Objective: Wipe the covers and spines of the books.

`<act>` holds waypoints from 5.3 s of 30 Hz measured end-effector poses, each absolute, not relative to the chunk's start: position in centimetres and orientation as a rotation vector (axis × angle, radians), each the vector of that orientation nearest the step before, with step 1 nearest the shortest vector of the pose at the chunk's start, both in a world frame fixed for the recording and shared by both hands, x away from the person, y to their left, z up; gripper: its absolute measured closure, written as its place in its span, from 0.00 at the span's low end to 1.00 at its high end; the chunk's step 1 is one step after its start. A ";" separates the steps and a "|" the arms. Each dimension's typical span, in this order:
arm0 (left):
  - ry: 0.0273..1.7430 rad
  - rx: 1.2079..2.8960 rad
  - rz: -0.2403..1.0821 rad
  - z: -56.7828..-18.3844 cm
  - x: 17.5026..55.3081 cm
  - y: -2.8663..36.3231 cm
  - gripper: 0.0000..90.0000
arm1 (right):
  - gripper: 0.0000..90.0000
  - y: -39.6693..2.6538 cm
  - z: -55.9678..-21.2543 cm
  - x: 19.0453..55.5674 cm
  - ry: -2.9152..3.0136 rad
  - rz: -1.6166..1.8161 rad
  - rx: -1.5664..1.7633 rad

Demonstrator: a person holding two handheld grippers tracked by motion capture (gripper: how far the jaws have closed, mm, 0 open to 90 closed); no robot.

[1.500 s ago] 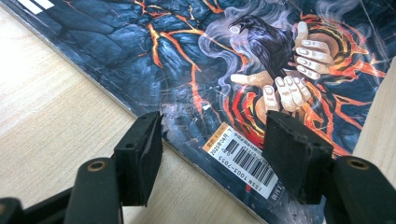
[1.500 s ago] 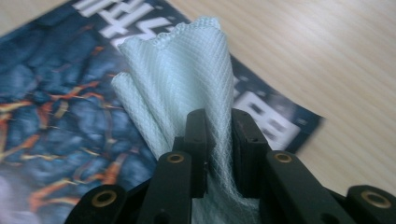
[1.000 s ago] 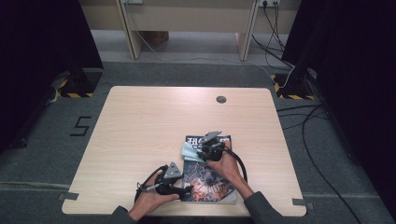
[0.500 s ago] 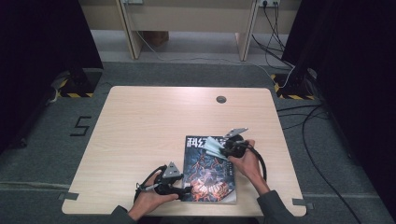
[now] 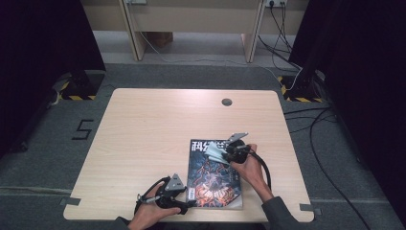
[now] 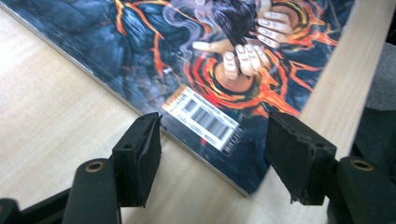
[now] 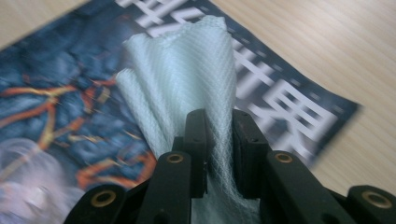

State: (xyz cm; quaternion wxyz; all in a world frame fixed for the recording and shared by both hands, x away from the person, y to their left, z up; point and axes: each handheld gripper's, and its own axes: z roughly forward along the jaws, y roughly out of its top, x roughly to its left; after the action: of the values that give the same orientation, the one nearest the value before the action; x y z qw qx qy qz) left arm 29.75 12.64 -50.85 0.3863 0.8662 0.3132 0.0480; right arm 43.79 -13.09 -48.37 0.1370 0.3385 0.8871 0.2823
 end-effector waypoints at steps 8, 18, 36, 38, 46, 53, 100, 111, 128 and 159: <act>0.738 2.259 0.187 -50.9 28.4 12.3 0.37 | 0.87 -7.3 -48.7 42.5 2.668 0.904 0.832; 0.713 2.270 0.234 -51.0 28.5 11.7 0.43 | 0.87 -6.7 -48.8 41.9 2.694 0.923 0.808; 0.703 2.271 0.238 -51.0 29.2 10.8 0.44 | 0.87 -18.8 -48.4 42.8 2.508 0.831 1.119; 0.704 2.273 0.236 -50.9 29.3 10.8 0.44 | 0.87 -18.5 -48.3 42.8 2.504 0.803 1.097; 0.722 2.259 0.249 -51.0 30.2 10.4 0.44 | 0.87 -18.5 -48.3 43.9 2.485 0.803 1.129; 0.718 2.260 0.256 -51.0 30.4 10.3 0.43 | 0.87 -16.5 -48.3 44.0 2.505 0.787 1.078; 0.708 2.248 0.264 -51.2 30.1 10.6 0.44 | 0.87 -16.6 -48.1 42.0 2.555 0.797 1.058; 0.737 2.250 0.264 -51.1 30.1 10.9 0.42 | 0.87 -10.2 -48.4 40.3 2.676 0.880 0.909; 0.824 2.250 0.237 -50.9 30.3 13.2 0.35 | 0.87 -13.2 -48.3 40.0 2.649 0.857 0.965; 0.980 2.242 0.333 -50.9 32.3 17.7 0.29 | 0.87 -9.8 -48.4 38.0 2.717 0.876 0.850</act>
State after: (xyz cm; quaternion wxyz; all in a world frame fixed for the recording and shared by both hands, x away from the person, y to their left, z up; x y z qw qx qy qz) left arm 32.33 17.70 -50.88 0.3299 0.8571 0.3747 0.1273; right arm 38.01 -9.76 -48.35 0.0813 0.2843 0.9092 0.2932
